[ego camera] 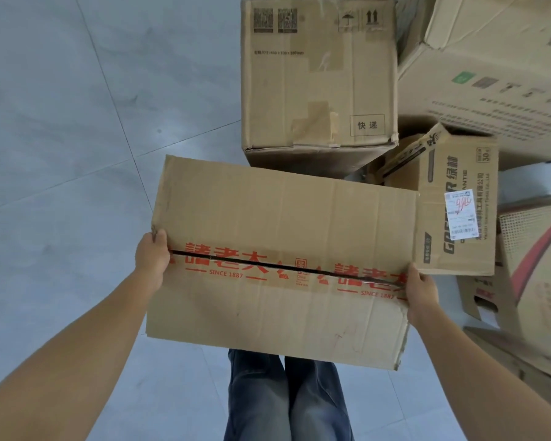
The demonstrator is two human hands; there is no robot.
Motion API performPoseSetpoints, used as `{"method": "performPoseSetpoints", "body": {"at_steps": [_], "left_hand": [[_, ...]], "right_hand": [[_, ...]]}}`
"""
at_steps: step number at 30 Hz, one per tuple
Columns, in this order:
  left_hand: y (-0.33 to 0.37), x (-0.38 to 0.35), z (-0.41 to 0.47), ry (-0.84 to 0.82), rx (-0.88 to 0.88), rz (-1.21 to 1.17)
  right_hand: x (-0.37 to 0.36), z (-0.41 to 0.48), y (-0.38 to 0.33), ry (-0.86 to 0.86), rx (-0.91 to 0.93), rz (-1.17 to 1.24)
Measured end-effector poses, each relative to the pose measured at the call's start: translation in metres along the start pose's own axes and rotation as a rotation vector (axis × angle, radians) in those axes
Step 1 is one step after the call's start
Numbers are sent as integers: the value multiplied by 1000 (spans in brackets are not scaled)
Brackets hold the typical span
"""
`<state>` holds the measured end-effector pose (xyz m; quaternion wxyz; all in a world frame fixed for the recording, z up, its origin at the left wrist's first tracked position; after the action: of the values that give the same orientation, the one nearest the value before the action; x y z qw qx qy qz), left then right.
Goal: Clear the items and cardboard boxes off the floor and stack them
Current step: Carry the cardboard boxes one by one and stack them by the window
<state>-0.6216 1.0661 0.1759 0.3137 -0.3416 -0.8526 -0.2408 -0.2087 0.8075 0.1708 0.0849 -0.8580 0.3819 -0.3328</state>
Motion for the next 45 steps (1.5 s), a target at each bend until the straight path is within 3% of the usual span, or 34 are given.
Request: {"method": "performPoseSetpoints", "body": {"at_steps": [4, 8, 17, 23, 29, 37, 45], "left_hand": [[-2, 9, -12, 102, -35, -33], [-14, 31, -38, 174, -27, -45], [-78, 144, -137, 345, 173, -373], [-166, 208, -218, 492, 311, -510], [-285, 209, -344, 732, 557, -797], [-433, 157, -532, 1014, 890, -1095], [-553, 39, -746, 1226, 1287, -1296]], "right_hand": [[6, -10, -10, 61, 157, 2], [16, -34, -25, 25, 194, 49], [21, -152, -96, -115, 353, 8], [3, -242, -115, -339, 493, -68], [-27, -334, -113, -655, 681, -247], [-39, -493, -39, -1044, 1085, -552], [22, -626, 168, -1398, 1282, -867]]}}
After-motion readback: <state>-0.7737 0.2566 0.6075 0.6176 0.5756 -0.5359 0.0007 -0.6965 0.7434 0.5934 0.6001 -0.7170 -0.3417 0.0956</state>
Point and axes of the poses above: each hand's wrist, its own z-axis towards the middle knuckle, its own x-axis out of the back of the hand, y = z × x, the point moved 6 cm from there along z, towards the middle knuckle, and after that the axes turned 11 degrees about z, right-handed, at the moved point
